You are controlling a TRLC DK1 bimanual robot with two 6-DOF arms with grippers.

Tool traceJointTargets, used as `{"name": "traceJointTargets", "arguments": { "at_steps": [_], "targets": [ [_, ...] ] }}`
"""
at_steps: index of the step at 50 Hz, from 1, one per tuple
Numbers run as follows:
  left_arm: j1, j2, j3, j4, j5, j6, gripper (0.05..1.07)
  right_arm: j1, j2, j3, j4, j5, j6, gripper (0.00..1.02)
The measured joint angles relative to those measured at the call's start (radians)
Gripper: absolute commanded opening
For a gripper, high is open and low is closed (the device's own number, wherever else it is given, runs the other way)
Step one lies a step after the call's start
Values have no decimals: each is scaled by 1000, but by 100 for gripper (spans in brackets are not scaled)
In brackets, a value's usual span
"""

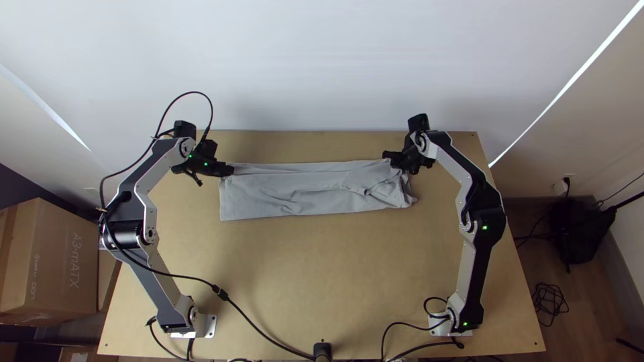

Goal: Fold the t-shirt

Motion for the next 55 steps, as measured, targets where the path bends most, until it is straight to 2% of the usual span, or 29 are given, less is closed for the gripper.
{"name": "traceJointTargets", "arguments": {
  "at_steps": [3,12,16,25,28,31,34,39,43,49,55],
  "targets": [
    [0,-1,-19,5,0,1,79,-13,0,2,11,6,7,91],
    [3,-61,-101,6,0,27,102,-32,-51,-32,53,15,29,91],
    [14,-100,-122,2,9,31,102,-42,-132,-89,64,21,37,91],
    [84,-174,-182,2,108,34,102,-51,-397,-218,93,20,63,91],
    [114,-192,-203,2,148,34,102,-51,-473,-243,98,-6,78,91],
    [144,-206,-223,-2,199,31,102,-56,-541,-259,98,-63,109,91],
    [169,-217,-242,-5,241,28,102,-71,-589,-263,97,-190,168,91],
    [194,-224,-275,-2,274,22,102,-116,-639,-263,94,-436,299,91],
    [206,-225,-309,21,288,4,102,-149,-663,-264,93,-571,380,91],
    [214,-225,-352,98,292,-45,102,-185,-674,-264,97,-728,459,91],
    [214,-213,-362,167,292,-103,102,-208,-674,-269,98,-816,499,91]
  ]
}}
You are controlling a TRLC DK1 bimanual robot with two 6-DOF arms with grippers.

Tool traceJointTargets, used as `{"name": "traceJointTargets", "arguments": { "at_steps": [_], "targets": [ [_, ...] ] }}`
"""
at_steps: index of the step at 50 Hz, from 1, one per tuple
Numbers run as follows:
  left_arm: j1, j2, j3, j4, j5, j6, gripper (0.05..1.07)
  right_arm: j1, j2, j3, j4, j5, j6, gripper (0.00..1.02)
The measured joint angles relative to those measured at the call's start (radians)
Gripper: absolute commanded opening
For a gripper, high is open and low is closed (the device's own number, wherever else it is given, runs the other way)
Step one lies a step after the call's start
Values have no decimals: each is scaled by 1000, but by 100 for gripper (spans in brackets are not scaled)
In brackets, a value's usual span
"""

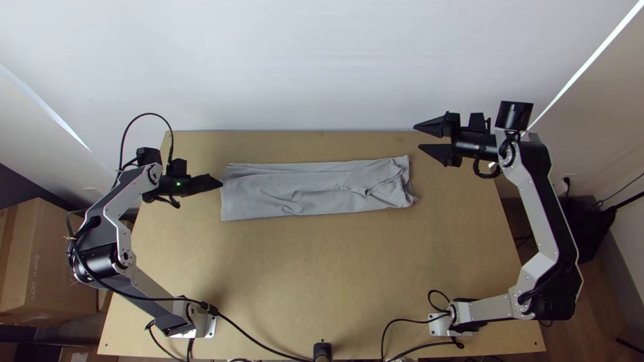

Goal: Fold the t-shirt

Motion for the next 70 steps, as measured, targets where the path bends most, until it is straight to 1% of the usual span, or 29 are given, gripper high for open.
{"name": "traceJointTargets", "arguments": {
  "at_steps": [3,14,24,32,33,34,35,37,39,40,41,42,44,46,55,68,70],
  "targets": [
    [-5,22,0,37,0,-33,102,-8,-1,-3,0,-16,8,91],
    [-59,91,-6,116,1,-117,102,-12,-15,-8,0,-19,13,91],
    [-132,112,14,134,-1,-151,102,-1,-44,-8,0,-19,13,91],
    [-196,127,41,149,-38,-174,101,15,-48,-8,2,-19,13,91],
    [-203,130,44,153,-42,-175,100,15,-48,-8,2,-19,13,91],
    [-210,132,47,153,-47,-178,93,15,-48,-8,2,-19,13,91],
    [-216,134,50,154,-50,-178,84,15,-48,-8,3,-19,13,91],
    [-226,138,57,153,-61,-181,61,15,-49,-8,4,-19,13,91],
    [-233,142,60,154,-66,-182,34,16,-50,-8,4,-16,13,91],
    [-235,145,60,156,-66,-182,22,18,-52,-8,4,-14,11,91],
    [-237,148,60,156,-68,-182,12,20,-52,-8,5,-9,9,92],
    [-237,151,60,156,-69,-182,7,22,-55,-8,5,1,8,93],
    [-237,157,59,155,-69,-185,8,27,-60,-11,5,19,0,97],
    [-233,163,58,155,-69,-185,8,35,-68,-16,6,46,-11,97],
    [-177,151,29,154,-57,-169,8,50,-81,-21,-5,128,-82,98],
    [6,-19,-5,33,-74,-70,8,50,-82,-34,-22,335,-237,98],
    [26,-62,-5,18,-78,-58,8,50,-82,-34,-24,375,-266,98]
  ]
}}
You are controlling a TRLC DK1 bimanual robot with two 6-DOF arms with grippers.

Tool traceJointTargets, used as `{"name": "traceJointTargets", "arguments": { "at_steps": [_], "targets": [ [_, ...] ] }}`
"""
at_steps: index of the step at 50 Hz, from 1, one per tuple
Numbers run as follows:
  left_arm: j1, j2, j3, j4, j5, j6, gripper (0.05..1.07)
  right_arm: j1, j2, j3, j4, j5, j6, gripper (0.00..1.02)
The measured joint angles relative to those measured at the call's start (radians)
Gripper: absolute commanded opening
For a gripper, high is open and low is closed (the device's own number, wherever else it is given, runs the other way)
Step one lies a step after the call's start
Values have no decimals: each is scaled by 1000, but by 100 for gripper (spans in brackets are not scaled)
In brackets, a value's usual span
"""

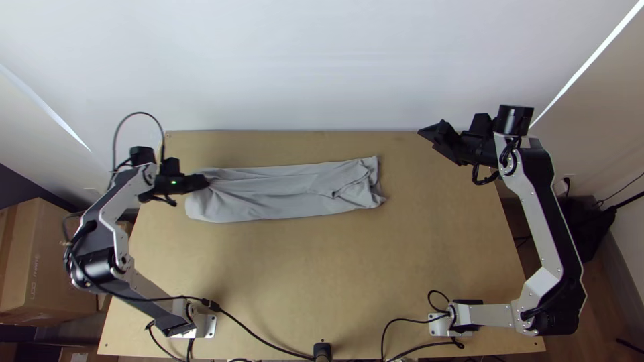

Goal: Fold the t-shirt

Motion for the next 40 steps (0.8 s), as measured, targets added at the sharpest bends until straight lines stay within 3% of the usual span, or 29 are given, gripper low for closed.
{"name": "traceJointTargets", "arguments": {
  "at_steps": [10,14,25,40],
  "targets": [
    [36,-183,0,-89,-11,37,8,2,-14,-13,-2,156,-124,98],
    [40,-224,0,-121,-18,55,8,4,-23,-29,-4,188,-153,98],
    [27,-244,29,-221,-33,57,8,5,-39,-80,-6,212,-183,98],
    [-235,-228,237,-284,-95,-37,8,5,-54,-106,-8,217,-187,98]
  ]
}}
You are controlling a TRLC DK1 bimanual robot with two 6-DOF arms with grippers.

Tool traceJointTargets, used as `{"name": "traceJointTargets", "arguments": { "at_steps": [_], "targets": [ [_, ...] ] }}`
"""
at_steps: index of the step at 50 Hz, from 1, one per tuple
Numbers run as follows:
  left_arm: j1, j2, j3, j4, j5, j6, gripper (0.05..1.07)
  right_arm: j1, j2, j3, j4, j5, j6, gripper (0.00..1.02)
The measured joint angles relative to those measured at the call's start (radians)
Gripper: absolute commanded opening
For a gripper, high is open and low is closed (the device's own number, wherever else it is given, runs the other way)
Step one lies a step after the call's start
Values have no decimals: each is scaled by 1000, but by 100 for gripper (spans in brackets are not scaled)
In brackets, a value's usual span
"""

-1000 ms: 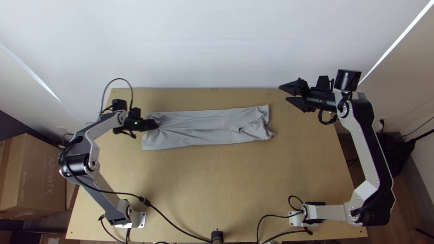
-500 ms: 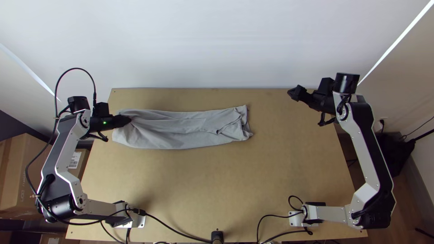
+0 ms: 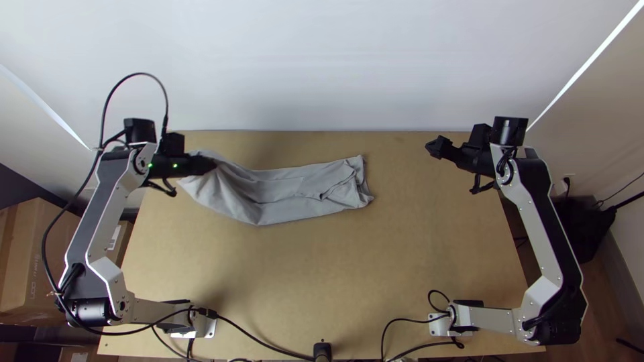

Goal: Fold the t-shirt

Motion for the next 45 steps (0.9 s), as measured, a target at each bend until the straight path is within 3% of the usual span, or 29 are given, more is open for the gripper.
{"name": "traceJointTargets", "arguments": {
  "at_steps": [13,32,37,45],
  "targets": [
    [-225,162,254,-51,-105,-64,8,0,-14,-39,1,3,-1,98],
    [-525,592,698,-219,-351,-101,8,-10,-26,-89,16,27,-11,98],
    [-583,650,750,-218,-397,-100,8,-16,-44,-129,32,37,-11,98],
    [-710,695,767,-203,-564,-89,8,-18,-74,-209,75,56,-11,98]
  ]
}}
